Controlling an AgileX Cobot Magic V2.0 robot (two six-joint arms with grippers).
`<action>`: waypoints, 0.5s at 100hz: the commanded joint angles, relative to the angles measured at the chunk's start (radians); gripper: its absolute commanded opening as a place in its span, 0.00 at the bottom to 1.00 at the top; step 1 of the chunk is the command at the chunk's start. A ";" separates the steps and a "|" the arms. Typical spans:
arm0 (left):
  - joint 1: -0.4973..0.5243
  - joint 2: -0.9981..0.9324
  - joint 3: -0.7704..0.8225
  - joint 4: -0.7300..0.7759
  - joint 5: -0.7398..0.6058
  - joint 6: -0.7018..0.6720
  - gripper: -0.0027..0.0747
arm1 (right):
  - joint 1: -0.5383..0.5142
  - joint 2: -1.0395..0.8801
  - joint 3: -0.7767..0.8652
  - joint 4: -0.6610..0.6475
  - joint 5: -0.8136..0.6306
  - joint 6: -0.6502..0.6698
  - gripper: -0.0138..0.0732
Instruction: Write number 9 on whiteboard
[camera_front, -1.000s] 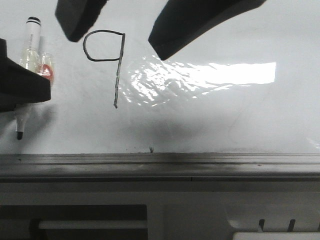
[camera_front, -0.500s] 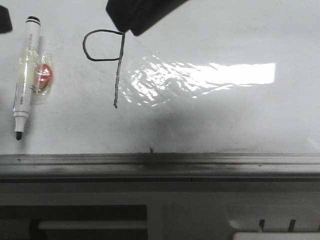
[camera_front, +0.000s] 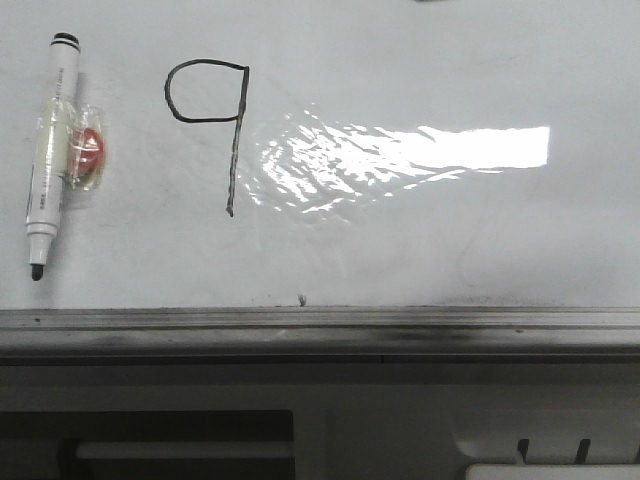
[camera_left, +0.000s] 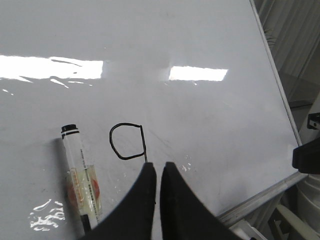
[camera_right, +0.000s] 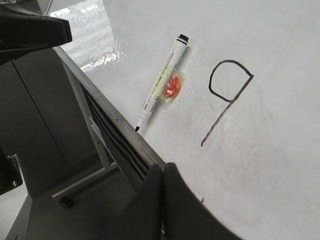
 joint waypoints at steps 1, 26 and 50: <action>0.003 -0.050 0.003 0.032 -0.023 -0.001 0.01 | 0.003 -0.094 0.082 -0.020 -0.130 -0.008 0.08; 0.003 -0.209 0.072 0.033 0.129 -0.001 0.01 | 0.003 -0.326 0.288 -0.020 -0.131 -0.008 0.08; 0.003 -0.230 0.086 -0.004 0.166 -0.001 0.01 | 0.003 -0.421 0.320 -0.020 -0.125 -0.008 0.08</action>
